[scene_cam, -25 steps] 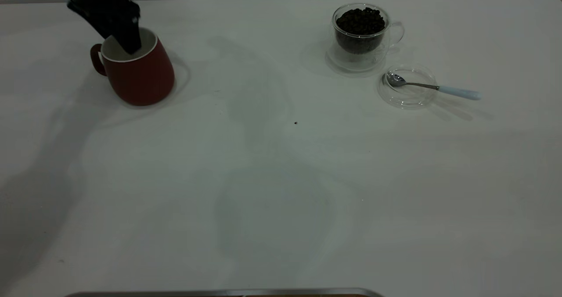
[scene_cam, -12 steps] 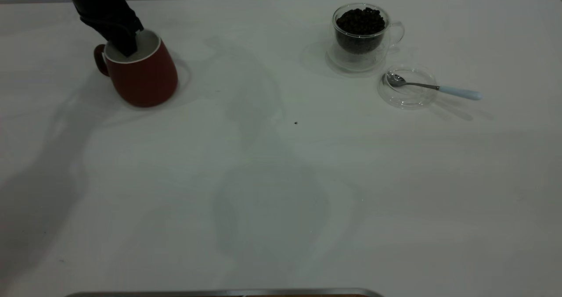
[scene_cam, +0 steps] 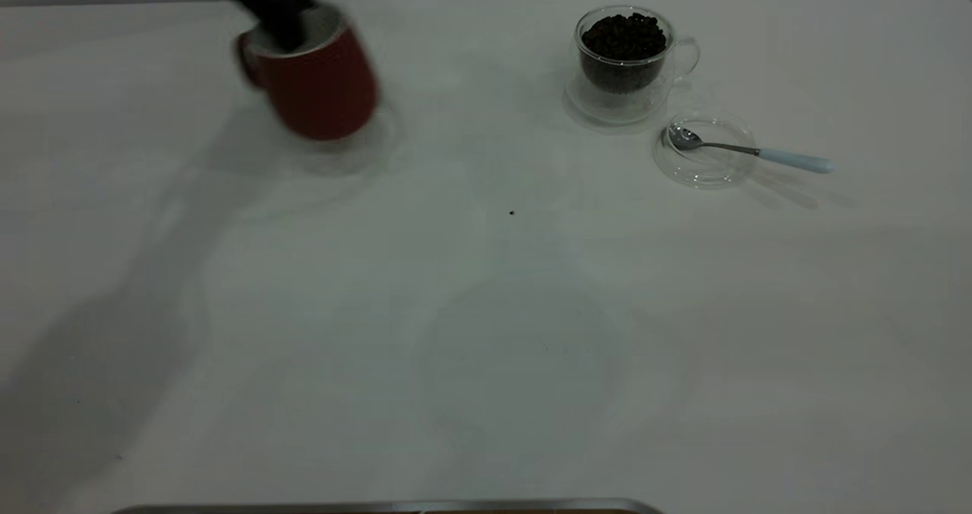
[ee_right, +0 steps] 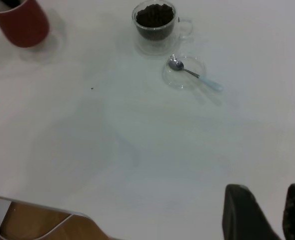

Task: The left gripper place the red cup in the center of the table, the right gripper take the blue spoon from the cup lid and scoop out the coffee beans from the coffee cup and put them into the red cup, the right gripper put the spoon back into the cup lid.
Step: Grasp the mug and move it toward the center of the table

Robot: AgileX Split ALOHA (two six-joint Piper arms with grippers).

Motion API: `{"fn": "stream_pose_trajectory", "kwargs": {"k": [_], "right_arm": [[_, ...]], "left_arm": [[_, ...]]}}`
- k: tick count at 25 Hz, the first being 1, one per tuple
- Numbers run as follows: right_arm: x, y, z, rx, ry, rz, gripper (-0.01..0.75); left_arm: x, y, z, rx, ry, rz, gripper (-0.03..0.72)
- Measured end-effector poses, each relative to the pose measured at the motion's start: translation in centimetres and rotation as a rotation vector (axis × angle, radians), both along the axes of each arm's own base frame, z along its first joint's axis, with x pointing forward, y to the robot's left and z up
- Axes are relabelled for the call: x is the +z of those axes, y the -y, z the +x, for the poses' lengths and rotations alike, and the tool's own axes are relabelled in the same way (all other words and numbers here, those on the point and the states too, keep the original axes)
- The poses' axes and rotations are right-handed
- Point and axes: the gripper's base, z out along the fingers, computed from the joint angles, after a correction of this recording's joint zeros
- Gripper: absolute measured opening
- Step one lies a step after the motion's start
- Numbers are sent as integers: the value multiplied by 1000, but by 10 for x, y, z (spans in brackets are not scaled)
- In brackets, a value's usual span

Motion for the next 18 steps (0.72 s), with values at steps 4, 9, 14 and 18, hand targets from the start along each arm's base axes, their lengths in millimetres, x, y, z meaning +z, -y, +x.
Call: {"fn": "stream_pose_trajectory", "kwargs": {"k": [4, 9, 14, 18], "right_arm": [[0, 0, 0, 0, 0, 0, 242], [0, 0, 0, 0, 0, 0, 242], [0, 0, 0, 0, 0, 0, 242], [0, 0, 0, 0, 0, 0, 242]], "left_arm": [[1, 52, -13, -65, 18, 20, 93], [-22, 85, -31, -82, 13, 144, 93], [-36, 94, -35, -80, 18, 162, 93], [-37, 95, -36, -77, 15, 161, 93]]}}
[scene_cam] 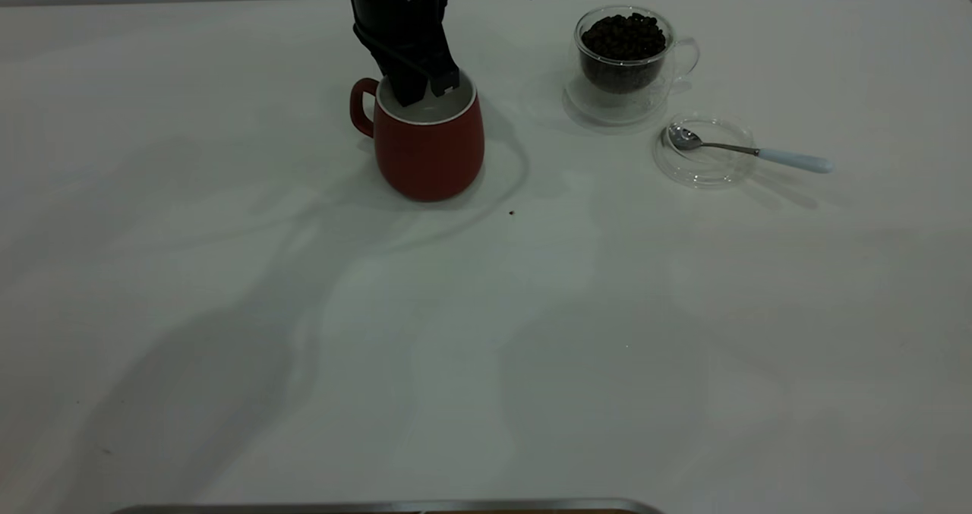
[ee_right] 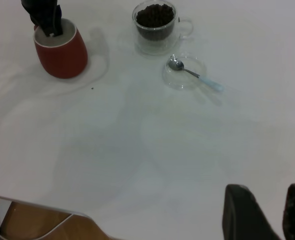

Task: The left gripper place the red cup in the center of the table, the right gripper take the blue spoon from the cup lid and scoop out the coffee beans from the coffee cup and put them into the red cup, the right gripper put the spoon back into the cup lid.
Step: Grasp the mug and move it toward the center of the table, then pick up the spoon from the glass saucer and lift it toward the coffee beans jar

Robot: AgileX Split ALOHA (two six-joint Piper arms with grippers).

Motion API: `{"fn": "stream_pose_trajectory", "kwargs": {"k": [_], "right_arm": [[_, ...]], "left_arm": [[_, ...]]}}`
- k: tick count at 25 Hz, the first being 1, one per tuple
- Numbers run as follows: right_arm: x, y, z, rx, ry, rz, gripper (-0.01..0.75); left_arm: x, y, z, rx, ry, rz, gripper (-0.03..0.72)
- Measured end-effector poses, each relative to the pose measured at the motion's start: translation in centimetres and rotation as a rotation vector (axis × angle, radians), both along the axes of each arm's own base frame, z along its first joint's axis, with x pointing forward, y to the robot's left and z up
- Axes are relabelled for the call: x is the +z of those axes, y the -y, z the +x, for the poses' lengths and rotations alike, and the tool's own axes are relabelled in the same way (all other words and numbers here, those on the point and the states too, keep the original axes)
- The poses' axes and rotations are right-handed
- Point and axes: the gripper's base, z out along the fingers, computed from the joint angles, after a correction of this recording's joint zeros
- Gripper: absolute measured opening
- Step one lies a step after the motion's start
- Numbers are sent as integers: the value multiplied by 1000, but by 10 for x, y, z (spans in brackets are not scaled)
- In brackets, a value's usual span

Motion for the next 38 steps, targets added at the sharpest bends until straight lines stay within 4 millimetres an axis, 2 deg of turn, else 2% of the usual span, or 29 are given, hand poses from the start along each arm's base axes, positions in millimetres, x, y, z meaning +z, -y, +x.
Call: {"fn": "stream_pose_trajectory", "kwargs": {"k": [15, 18, 20, 25, 28, 31, 33, 35, 38], "right_arm": [[0, 0, 0, 0, 0, 1, 242], [0, 0, 0, 0, 0, 1, 242], [0, 0, 0, 0, 0, 1, 242], [0, 0, 0, 0, 0, 1, 242], [0, 0, 0, 0, 0, 1, 242], [0, 0, 0, 0, 0, 1, 242], [0, 0, 0, 0, 0, 1, 242], [0, 0, 0, 0, 0, 1, 242], [0, 0, 0, 0, 0, 1, 242]], "left_arm": [[-6, 1, -2, 14, -26, -13, 93], [-6, 1, -2, 14, -29, -11, 118], [-5, 1, -2, 18, -35, -10, 170], [1, 4, -2, 37, -40, -37, 414], [7, 4, -1, 40, -36, -39, 517], [22, 4, 0, 50, -42, -33, 558], [41, 4, 0, 57, -44, -29, 566], [65, 2, -2, 67, -53, -21, 566], [115, 0, -6, 83, -43, -23, 567]]}}
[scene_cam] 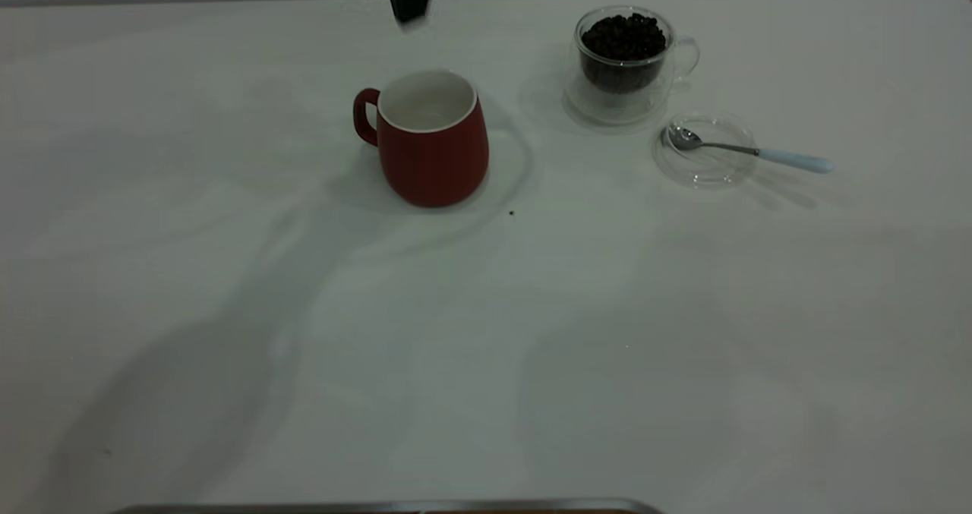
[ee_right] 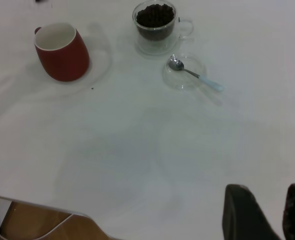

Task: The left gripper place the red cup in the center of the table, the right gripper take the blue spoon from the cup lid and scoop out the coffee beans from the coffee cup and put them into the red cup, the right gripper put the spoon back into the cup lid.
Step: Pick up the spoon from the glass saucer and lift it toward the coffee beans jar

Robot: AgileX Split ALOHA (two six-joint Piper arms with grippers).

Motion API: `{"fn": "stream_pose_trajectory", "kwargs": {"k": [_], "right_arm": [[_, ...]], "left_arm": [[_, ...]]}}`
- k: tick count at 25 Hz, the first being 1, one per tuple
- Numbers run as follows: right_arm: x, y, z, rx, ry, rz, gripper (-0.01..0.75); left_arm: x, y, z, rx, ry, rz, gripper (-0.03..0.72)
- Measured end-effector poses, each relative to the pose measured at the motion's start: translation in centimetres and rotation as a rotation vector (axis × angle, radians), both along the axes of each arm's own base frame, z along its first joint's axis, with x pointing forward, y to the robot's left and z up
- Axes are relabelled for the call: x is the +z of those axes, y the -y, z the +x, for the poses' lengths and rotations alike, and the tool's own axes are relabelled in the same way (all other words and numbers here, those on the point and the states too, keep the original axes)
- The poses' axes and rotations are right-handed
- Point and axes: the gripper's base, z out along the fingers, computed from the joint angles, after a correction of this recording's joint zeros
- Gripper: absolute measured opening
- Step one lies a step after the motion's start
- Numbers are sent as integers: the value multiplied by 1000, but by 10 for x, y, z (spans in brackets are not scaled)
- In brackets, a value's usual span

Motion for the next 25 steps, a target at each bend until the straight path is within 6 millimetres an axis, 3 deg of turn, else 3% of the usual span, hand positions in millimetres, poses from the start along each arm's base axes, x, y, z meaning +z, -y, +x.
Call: {"fn": "stream_pose_trajectory", "kwargs": {"k": [4, 7, 13, 16, 19, 21, 23, 25], "right_arm": [[0, 0, 0, 0, 0, 0, 242], [0, 0, 0, 0, 0, 0, 242], [0, 0, 0, 0, 0, 0, 242], [0, 0, 0, 0, 0, 0, 242], [0, 0, 0, 0, 0, 0, 242], [0, 0, 0, 0, 0, 0, 242], [0, 0, 0, 0, 0, 0, 242], [0, 0, 0, 0, 0, 0, 242]], "left_arm": [[81, -3, -5, 11, 164, -93, 567], [142, -12, -22, 40, 275, -166, 567], [264, -44, -82, 139, 489, -356, 567], [309, -63, -118, 166, 572, -440, 567], [335, -85, -159, 177, 598, -482, 567], [339, -102, -190, 195, 586, -487, 567], [332, -117, -217, 214, 553, -475, 567], [309, -130, -242, 228, 489, -435, 567]]}}
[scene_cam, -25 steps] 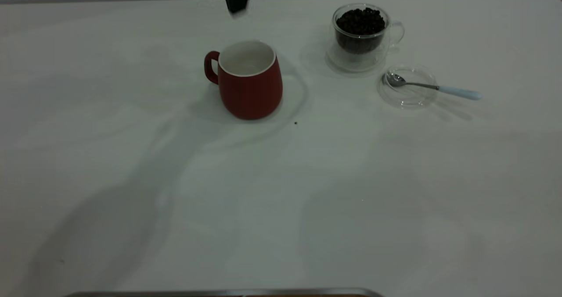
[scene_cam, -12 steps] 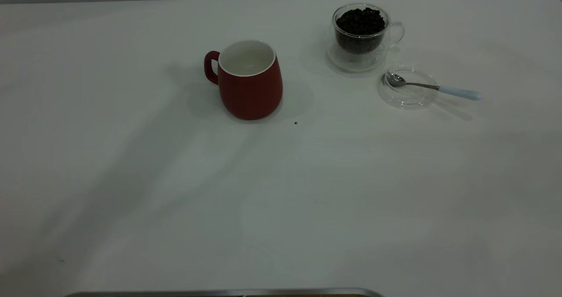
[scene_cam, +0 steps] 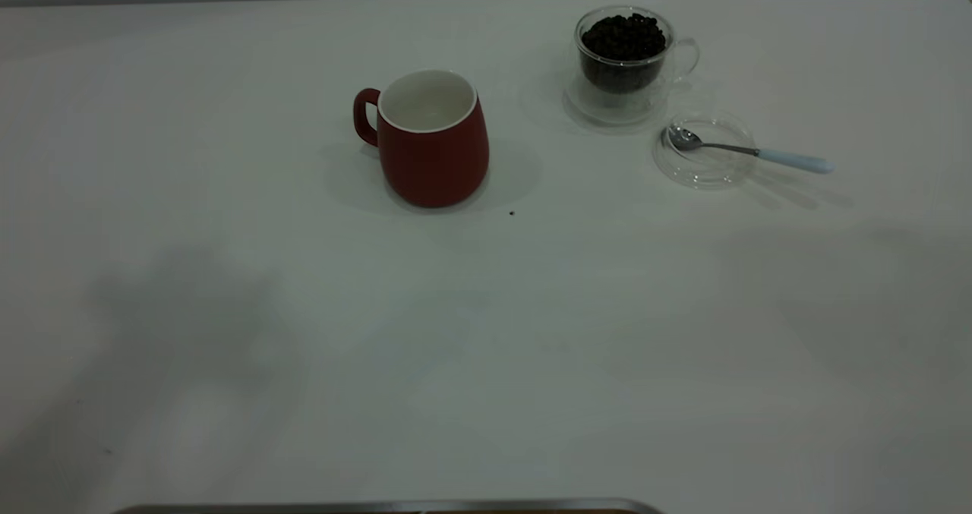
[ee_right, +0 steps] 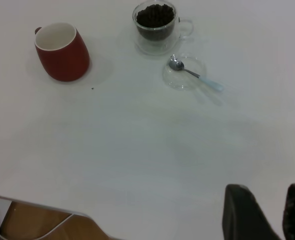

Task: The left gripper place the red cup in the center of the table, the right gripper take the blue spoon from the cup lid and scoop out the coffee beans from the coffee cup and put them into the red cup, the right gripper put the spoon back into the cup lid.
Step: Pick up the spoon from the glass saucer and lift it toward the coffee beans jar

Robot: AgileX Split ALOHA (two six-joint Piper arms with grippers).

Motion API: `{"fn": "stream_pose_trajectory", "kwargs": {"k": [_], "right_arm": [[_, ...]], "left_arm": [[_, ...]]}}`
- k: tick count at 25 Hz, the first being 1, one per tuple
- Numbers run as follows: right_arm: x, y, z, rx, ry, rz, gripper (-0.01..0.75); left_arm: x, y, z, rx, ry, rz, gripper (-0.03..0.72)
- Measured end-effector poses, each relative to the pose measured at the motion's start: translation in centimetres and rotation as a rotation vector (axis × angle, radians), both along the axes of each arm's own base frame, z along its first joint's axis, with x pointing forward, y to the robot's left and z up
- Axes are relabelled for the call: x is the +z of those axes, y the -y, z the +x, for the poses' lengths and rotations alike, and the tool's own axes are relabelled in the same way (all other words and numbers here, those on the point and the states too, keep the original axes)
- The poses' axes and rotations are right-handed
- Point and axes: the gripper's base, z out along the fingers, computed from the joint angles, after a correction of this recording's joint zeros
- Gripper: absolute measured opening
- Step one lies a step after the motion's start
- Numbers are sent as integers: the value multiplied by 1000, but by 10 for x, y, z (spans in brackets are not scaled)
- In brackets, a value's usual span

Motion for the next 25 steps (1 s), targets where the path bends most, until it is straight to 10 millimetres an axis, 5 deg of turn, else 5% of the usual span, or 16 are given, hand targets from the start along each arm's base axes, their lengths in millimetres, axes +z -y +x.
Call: {"fn": "stream_pose_trajectory", "kwargs": {"k": [7, 14, 19, 25], "right_arm": [[0, 0, 0, 0, 0, 0, 242], [0, 0, 0, 0, 0, 0, 242], [0, 0, 0, 0, 0, 0, 242], [0, 0, 0, 0, 0, 0, 242]], "left_arm": [[-113, -40, -78, 39, -284, 85, 567], [-198, -71, -136, 115, -419, 88, 567], [-231, -83, -160, 115, -390, 59, 567], [-226, -92, -177, 105, -276, -14, 567]]}}
